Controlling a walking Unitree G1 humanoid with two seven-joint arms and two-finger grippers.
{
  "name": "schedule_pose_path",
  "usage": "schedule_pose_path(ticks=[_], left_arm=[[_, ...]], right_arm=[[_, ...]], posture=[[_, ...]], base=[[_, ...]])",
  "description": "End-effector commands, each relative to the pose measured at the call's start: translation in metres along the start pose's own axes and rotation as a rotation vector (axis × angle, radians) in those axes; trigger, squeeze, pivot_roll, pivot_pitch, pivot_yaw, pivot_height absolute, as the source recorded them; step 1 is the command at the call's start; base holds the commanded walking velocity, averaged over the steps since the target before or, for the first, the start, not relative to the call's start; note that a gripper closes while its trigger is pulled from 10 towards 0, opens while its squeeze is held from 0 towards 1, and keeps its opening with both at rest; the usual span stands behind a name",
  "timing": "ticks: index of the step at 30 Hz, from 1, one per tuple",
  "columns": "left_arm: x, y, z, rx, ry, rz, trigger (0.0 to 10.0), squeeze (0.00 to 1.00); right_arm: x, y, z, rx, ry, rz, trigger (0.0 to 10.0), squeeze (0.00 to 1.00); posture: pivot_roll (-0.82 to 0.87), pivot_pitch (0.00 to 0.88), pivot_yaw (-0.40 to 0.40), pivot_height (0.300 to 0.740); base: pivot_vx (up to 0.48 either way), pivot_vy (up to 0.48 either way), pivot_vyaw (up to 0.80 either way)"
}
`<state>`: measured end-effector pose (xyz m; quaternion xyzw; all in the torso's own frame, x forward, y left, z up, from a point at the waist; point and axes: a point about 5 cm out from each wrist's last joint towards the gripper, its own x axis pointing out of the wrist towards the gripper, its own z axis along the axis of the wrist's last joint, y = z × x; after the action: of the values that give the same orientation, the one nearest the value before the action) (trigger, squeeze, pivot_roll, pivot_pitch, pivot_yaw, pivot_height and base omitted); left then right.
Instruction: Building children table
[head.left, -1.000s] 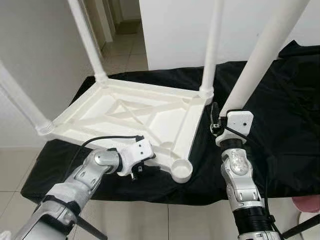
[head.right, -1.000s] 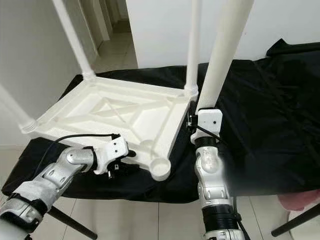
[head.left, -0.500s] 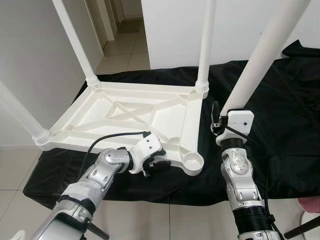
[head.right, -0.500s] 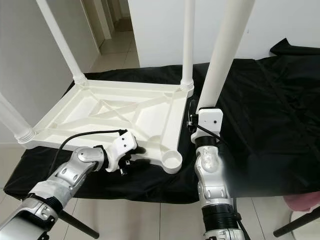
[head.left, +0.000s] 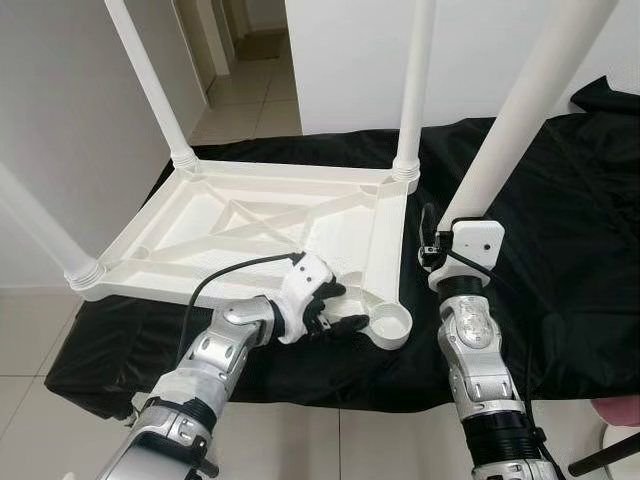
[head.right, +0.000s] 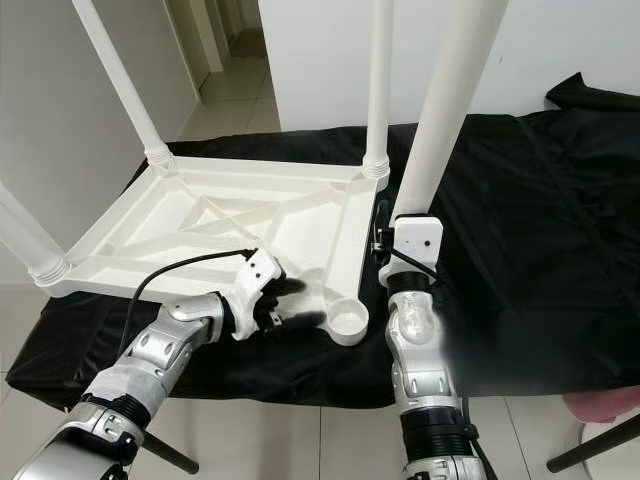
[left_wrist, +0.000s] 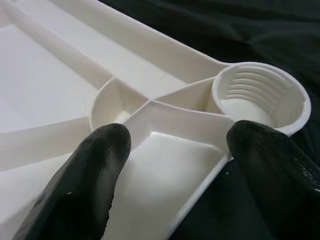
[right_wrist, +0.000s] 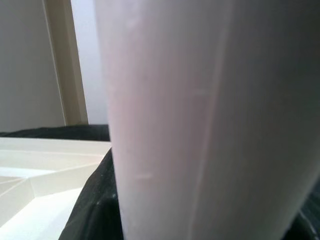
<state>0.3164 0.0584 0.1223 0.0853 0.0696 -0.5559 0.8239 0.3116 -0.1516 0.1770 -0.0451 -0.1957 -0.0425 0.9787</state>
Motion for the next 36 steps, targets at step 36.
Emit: schedule_pose_path(ticks=[36], left_arm=[[-0.019,-0.011,-0.004,0.330,0.035,0.275,10.0,0.00]], right_arm=[[0.017,-0.010,-0.004,-0.032,0.175,-0.050,10.0,0.00]], posture=[[-0.02,0.000,0.100,0.740]], base=[[0.000,0.000,0.00]])
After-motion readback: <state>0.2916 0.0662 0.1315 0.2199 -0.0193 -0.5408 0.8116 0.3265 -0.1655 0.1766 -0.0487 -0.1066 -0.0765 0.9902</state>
